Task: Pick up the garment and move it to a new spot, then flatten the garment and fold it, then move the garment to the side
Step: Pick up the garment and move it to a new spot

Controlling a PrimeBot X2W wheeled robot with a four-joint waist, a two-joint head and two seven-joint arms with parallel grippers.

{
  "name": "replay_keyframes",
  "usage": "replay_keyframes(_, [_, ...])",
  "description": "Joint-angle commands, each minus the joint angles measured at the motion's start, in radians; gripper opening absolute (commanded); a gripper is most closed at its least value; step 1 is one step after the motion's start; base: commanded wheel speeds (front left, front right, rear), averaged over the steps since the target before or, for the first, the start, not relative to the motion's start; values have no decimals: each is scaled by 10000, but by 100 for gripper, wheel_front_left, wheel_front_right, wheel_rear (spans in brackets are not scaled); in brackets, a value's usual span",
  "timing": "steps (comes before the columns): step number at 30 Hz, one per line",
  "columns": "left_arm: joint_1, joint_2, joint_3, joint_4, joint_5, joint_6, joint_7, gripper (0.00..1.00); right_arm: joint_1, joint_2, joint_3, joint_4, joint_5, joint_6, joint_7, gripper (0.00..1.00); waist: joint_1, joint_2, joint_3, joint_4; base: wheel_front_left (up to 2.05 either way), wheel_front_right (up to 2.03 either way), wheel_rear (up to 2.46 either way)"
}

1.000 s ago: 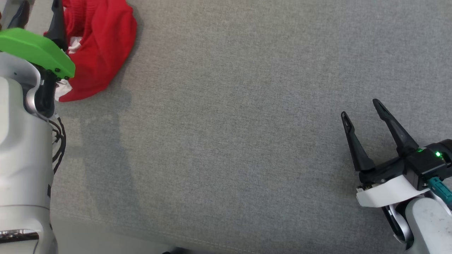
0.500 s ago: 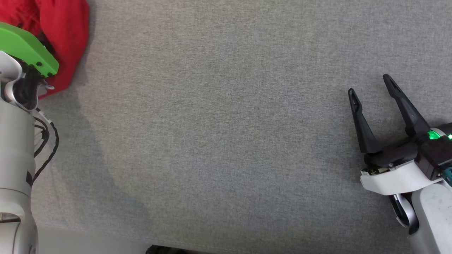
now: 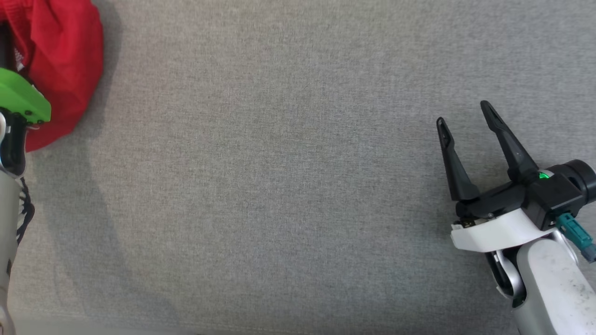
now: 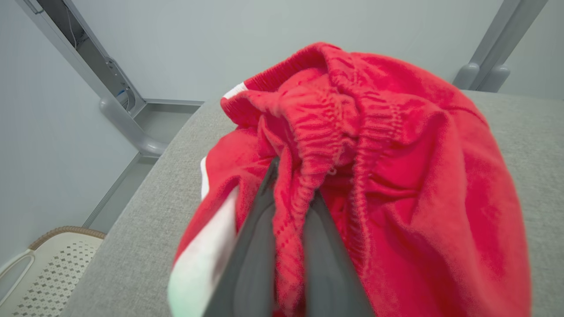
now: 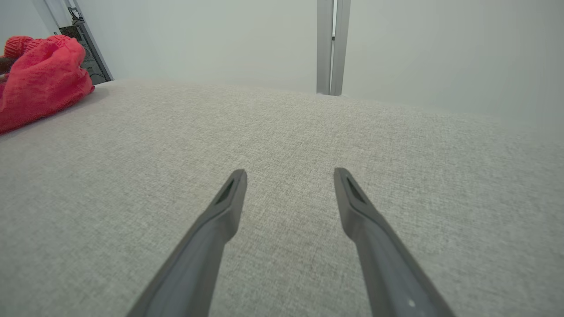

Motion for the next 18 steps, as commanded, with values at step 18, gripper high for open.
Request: replay_keyframes(18, [3073,1192,-1335,-5177,1644,125,-847,0,830,1270,318,505,374,-20,-3,100,0,0,-3747,-2214,0,0,0])
